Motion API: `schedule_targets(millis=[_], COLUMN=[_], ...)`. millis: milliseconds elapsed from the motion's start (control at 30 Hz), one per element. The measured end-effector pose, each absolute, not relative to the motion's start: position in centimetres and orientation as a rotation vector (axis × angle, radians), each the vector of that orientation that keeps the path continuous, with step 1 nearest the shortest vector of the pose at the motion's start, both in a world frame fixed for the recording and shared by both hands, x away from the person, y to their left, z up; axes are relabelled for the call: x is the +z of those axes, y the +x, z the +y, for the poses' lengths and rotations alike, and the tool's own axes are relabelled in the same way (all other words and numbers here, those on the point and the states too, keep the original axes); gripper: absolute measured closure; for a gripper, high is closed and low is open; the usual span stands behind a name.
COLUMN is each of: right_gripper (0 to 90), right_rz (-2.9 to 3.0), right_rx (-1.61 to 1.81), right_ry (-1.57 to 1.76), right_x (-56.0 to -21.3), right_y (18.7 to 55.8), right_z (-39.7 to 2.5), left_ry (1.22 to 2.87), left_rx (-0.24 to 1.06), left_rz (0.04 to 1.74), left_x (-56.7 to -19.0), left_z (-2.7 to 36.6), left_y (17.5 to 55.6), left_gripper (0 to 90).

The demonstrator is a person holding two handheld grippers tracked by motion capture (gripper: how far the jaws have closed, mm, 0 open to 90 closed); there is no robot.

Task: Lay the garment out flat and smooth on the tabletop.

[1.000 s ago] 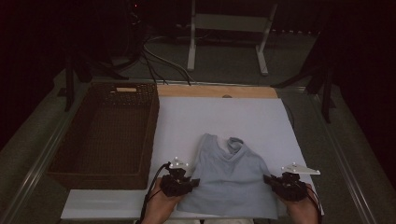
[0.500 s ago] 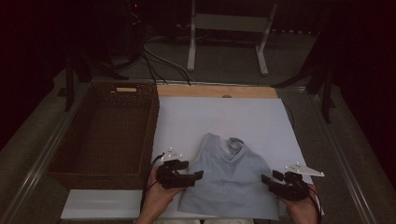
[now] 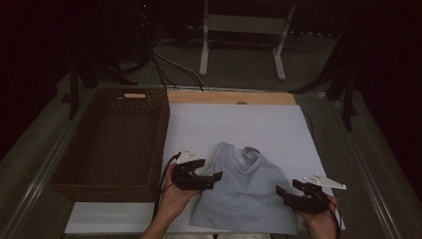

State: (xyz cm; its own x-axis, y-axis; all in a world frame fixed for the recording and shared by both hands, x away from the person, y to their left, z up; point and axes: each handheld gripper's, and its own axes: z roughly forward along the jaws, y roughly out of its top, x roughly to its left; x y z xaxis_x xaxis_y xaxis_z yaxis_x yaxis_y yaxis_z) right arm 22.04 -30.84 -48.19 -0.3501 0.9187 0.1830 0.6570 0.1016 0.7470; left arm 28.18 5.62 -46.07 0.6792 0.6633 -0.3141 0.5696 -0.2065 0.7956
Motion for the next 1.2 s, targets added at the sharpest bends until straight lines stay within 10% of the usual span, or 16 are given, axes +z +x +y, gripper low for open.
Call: schedule_targets(millis=[400,1200], right_gripper=[16.2,16.3], right_rz=[2.038,2.029], right_rx=[1.146,1.155], right_ry=[1.520,1.482], right_x=[-48.0,-47.8], right_y=[22.0,21.7], right_z=[-30.6,-30.5], left_ry=[1.925,1.987], left_rx=[0.177,0.180], left_rz=[0.979,1.048], left_x=[-46.5,-48.4], left_z=[4.7,2.8], left_y=[30.4,35.2], left_gripper=[4.4,4.7])
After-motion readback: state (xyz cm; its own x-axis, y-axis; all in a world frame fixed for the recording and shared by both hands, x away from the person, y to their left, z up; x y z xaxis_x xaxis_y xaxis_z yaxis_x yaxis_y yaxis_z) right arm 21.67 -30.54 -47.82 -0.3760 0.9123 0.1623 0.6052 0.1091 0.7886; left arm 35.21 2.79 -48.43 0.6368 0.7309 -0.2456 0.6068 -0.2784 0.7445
